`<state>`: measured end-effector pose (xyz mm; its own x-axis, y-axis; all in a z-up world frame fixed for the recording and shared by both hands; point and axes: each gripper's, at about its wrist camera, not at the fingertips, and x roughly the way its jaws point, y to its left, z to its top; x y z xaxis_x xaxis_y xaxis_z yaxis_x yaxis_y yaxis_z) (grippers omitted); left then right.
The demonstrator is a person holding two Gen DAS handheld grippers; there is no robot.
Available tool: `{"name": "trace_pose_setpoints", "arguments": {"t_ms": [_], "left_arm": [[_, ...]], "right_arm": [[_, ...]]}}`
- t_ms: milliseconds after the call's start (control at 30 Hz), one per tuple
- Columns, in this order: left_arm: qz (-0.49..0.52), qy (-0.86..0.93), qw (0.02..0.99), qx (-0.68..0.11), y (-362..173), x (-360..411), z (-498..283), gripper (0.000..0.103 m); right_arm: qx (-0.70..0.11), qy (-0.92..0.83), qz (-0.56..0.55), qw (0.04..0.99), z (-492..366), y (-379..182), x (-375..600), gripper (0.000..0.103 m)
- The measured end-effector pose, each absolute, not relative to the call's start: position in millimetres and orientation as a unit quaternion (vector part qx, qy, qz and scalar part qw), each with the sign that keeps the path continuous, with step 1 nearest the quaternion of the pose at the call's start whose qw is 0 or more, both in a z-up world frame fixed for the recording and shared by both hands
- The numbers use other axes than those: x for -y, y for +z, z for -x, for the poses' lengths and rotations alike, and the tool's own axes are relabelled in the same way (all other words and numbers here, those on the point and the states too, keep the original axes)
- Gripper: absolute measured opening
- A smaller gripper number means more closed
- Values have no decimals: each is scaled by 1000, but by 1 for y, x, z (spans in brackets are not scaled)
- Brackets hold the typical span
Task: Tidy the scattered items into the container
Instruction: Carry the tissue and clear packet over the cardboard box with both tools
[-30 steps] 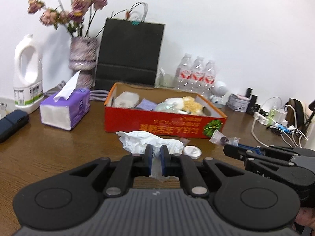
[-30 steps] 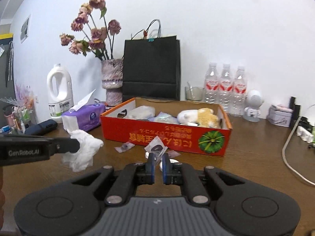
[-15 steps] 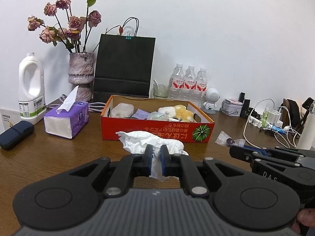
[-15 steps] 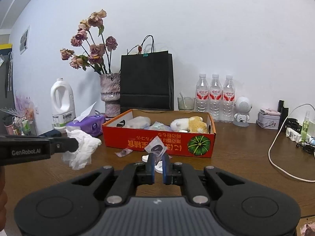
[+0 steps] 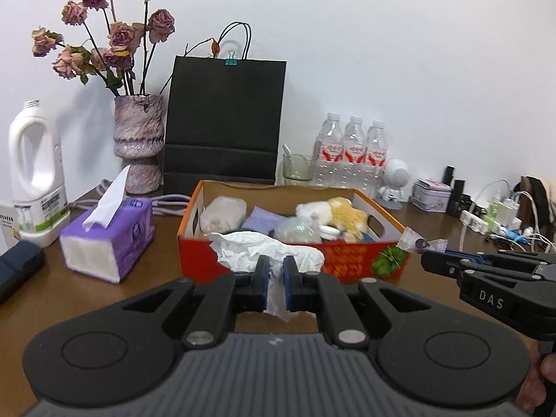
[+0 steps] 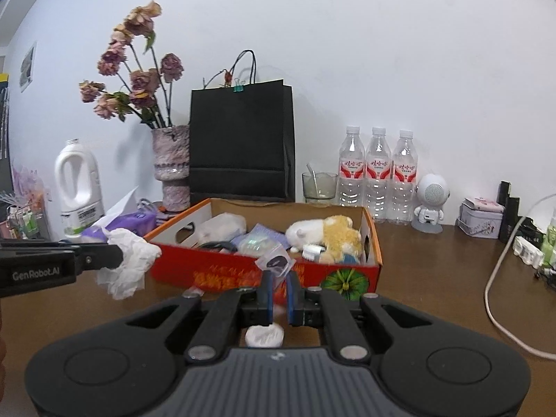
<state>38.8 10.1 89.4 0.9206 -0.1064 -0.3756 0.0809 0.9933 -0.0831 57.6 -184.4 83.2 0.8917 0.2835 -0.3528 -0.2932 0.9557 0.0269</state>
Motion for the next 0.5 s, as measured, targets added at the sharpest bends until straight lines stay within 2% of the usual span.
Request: {"name": "trace_pose_setpoints", "arguments": {"t_ms": [500], "left_arm": [[13, -49, 981, -188, 98, -21, -170, 9]], "right_arm": [[-181, 155, 16, 971, -192, 93, 163, 7]]}}
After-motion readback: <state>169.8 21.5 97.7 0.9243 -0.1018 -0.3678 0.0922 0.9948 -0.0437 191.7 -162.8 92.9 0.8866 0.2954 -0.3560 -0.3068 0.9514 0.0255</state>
